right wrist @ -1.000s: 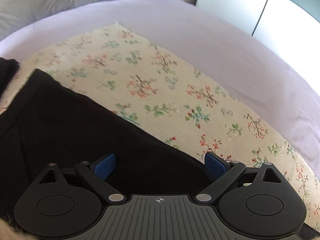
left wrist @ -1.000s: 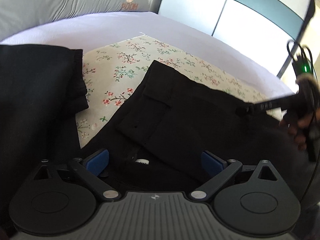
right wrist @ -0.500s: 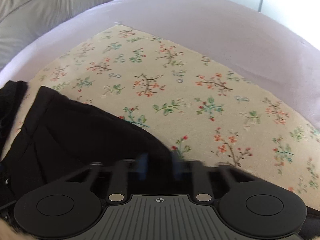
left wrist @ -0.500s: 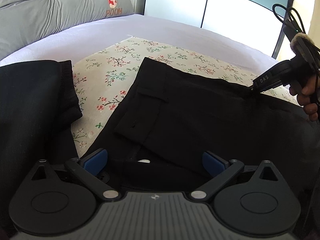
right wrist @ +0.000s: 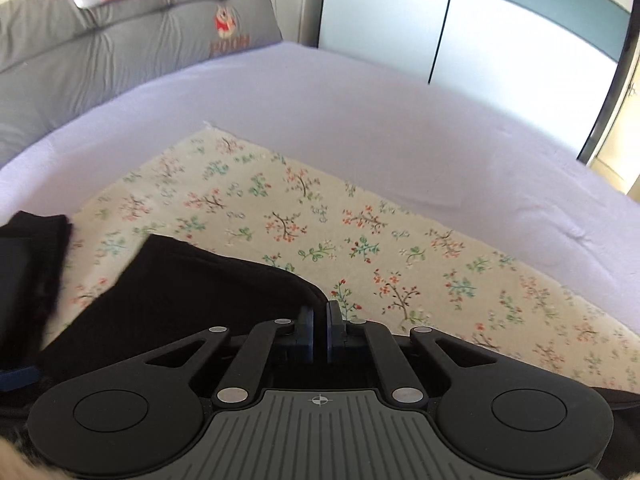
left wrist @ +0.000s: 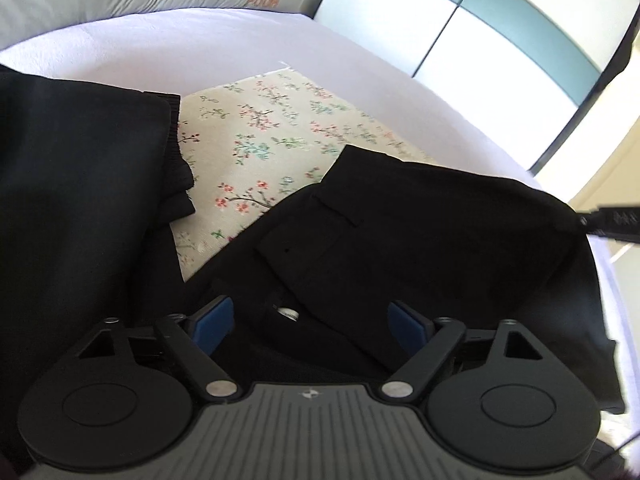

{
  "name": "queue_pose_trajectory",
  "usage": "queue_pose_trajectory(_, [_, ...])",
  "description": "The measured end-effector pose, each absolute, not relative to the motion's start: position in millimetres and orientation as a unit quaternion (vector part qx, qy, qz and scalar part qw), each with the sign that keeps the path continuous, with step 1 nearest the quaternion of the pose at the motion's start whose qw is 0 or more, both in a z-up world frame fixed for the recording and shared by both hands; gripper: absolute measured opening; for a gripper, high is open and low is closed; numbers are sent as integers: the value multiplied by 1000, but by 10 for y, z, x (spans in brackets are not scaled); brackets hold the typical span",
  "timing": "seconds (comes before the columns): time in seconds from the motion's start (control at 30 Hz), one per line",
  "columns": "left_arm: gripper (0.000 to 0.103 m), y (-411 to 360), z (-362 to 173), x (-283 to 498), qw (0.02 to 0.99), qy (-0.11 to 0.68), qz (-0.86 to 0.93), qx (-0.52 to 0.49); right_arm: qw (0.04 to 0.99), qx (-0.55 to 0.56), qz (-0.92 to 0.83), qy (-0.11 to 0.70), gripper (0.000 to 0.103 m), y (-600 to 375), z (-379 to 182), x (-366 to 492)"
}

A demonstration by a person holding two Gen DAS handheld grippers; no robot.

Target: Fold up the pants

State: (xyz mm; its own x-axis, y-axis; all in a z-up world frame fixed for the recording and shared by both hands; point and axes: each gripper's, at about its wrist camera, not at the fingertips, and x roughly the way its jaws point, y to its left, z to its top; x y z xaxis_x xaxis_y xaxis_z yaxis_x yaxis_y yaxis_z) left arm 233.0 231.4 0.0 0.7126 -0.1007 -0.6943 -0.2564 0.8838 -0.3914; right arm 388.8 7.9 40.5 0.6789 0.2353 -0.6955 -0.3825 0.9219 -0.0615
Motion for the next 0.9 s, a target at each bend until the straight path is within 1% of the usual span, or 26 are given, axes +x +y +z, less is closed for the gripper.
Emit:
queue_pose_trajectory(0.17, [103,2272,116,2057,900,363,19,-239,920,-92,181,336,5,-90,682,3182])
queue_pose_trajectory(0.3, [103,2239,229,1836,906,350,-5,-237,921,-78,191,332,5,-183,669,2589])
queue_pose_trajectory(0.43, [103,2191,316,1600,909,347,-13,-229,916,-76,196,341,5,-219,496,2059])
queue_pose_trajectory(0.57, [103,2130,358,1419,902,347,-28,-256,910,-73,204,354,5,-216,279,1657])
queue_pose_trajectory(0.63, [103,2076,383,1338,903,346,-30,-253,904,-63,214,364,5,-250,147,1499])
queue_pose_trajectory(0.73, [103,1963,400,1229,908,345,-22,-237,894,-56,229,381,5,-286,-73,1334])
queue_pose_trajectory(0.9, [103,1777,276,1229,902,371,-26,-219,874,-34,245,419,5,-329,-482,1273])
